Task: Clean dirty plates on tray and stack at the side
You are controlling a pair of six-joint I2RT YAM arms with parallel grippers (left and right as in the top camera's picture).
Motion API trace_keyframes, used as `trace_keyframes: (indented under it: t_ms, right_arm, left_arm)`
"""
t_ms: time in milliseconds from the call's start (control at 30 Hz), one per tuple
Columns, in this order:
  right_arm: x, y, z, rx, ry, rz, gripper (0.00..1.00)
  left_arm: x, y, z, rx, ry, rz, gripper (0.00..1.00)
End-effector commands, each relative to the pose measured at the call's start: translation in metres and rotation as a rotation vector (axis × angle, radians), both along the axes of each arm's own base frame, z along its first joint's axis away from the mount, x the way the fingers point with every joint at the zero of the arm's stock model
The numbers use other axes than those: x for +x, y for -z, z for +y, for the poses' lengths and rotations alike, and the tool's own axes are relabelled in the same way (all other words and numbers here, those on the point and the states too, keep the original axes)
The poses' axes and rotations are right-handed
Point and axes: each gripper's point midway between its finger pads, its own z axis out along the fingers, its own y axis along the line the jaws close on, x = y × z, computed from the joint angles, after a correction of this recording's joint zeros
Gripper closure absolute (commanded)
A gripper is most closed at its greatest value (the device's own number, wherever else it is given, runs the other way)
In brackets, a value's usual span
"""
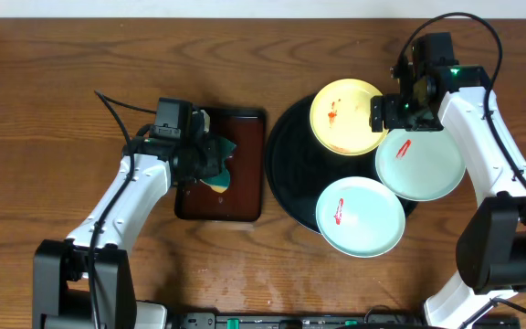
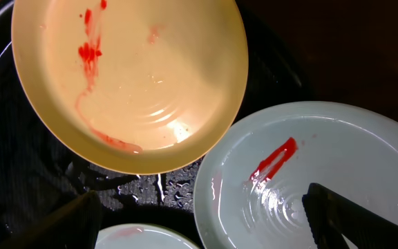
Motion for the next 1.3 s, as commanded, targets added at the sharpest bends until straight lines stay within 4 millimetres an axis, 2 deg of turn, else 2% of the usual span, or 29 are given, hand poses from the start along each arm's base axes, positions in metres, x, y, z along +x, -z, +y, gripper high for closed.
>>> trace_keyframes:
  t_ms: [0,33,133,267,333,400,433,467,500,533,633,900,1100,1267]
  right_arm:
    - [-0.003,0.004,0.002,-0.012,-0.015,0.012,0.08]
    - [-0.004,0.004,0.002,-0.012,-0.015,0.012,0.08]
    - [-0.004,0.004,0.002,-0.012,-0.015,0.015,0.08]
    - [-0.004,0.004,0.002,-0.013,-0.015,0.015,0.08]
    - [-0.004,0.004,0.002,-0.013,-0.015,0.015,0.08]
    - [-0.004,0.004,0.002,-0.013,-0.015,0.015,0.08]
    - [-0.004,0.004,0.002,-0.013,-0.015,0.014,0.08]
    - [-0.004,0.004,0.002,-0.013,-0.015,0.014,0.08]
    - [-0.004,0.004,0.002,-0.013,-0.015,0.014,0.08]
    - [-0.004,0.004,0.002,-0.013,-0.015,0.015,0.08]
    - [-0.004,0.004,0.002,-0.013,-0.015,0.015,0.08]
    - [-0.004,0.004,0.002,-0.012,-0.015,0.015,0.08]
    - [-0.004,0.004,0.002,-0.013,-0.015,0.015,0.08]
    - [-0.004,0.004,0.002,-0.013,-0.015,0.015,0.08]
  left_arm:
    - [0.001,0.005,0.002,0.016,-0.009,0.003,0.83]
    - [0.001,0.006,0.002,0.016,-0.008,0.003,0.74]
    - [0.001,0.007,0.002,0.017,-0.008,0.007,0.56]
    - [0.002,0.007,0.002,0.017,-0.008,0.006,0.43]
    - [0.002,0.007,0.002,0.017,-0.008,0.006,0.4]
    - [0.003,0.007,0.001,0.016,-0.008,-0.002,0.44]
    - [0.005,0.006,0.003,0.023,-0.012,-0.008,0.53]
    - [0.007,0.007,0.008,0.054,-0.024,-0.016,0.72]
    - [0.008,0.008,0.012,0.074,-0.033,-0.018,0.86]
    - [0.008,0.009,0.016,0.096,-0.041,-0.017,0.92]
    - [0.005,0.013,0.028,0.162,-0.064,-0.005,0.92]
    - [0.0,0.037,0.029,0.18,-0.06,0.07,0.92]
    - [-0.001,0.058,0.029,0.187,-0.056,0.114,0.9]
    - [-0.004,0.059,0.018,0.123,-0.034,0.133,0.85]
